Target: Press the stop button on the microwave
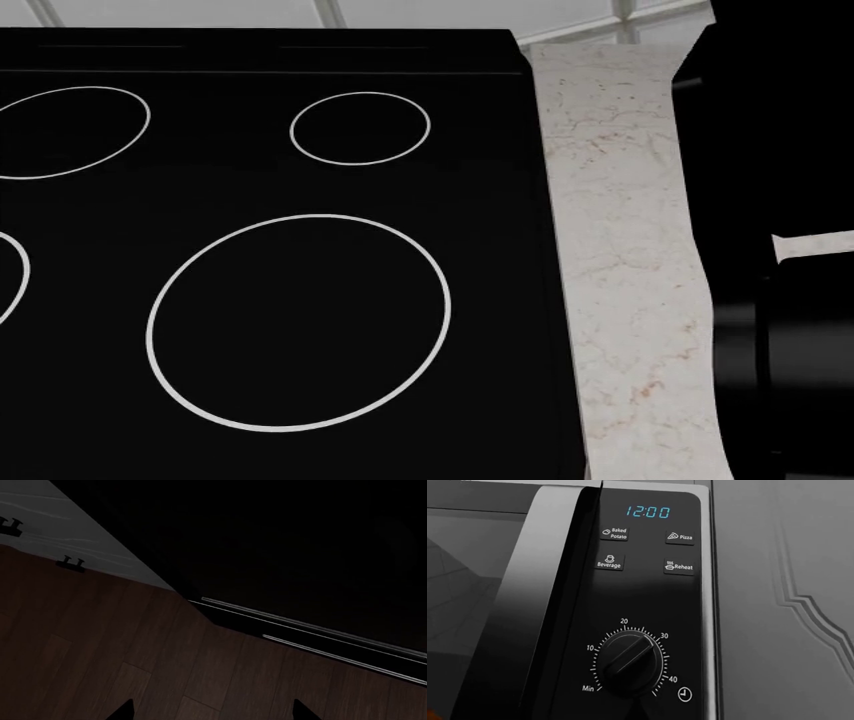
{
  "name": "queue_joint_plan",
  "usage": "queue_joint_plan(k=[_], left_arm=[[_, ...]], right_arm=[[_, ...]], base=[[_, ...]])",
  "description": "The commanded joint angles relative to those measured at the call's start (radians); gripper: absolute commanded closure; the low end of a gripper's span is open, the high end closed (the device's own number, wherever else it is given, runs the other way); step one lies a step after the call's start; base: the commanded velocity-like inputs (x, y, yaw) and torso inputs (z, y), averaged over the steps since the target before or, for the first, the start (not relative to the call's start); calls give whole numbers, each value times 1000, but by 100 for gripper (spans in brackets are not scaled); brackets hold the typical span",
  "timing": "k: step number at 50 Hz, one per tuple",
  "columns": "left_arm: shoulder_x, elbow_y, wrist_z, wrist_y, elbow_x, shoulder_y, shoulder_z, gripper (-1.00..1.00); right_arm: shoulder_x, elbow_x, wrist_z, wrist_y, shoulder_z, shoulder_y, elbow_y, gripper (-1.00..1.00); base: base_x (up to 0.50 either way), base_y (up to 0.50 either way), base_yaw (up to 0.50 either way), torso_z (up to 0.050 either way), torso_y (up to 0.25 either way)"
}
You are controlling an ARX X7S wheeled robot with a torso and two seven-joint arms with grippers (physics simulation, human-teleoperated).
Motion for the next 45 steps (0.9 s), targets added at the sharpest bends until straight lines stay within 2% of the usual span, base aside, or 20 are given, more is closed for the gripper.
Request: queue_joint_plan(k=[1,24,39,45], left_arm=[[0,0,0,0,0,0,0,-100],[0,0,0,0,0,0,0,-100],[0,0,0,0,0,0,0,-100],[0,0,0,0,0,0,0,-100]], right_arm=[[18,41,53,81,5,-30,-116,100],[57,181,214,276,46,-133,-378,100],[75,198,238,304,39,-165,-418,100],[80,174,221,286,32,-141,-370,100]], base=[[0,0,0,0,0],[0,0,0,0,0],[0,0,0,0,0],[0,0,0,0,0]])
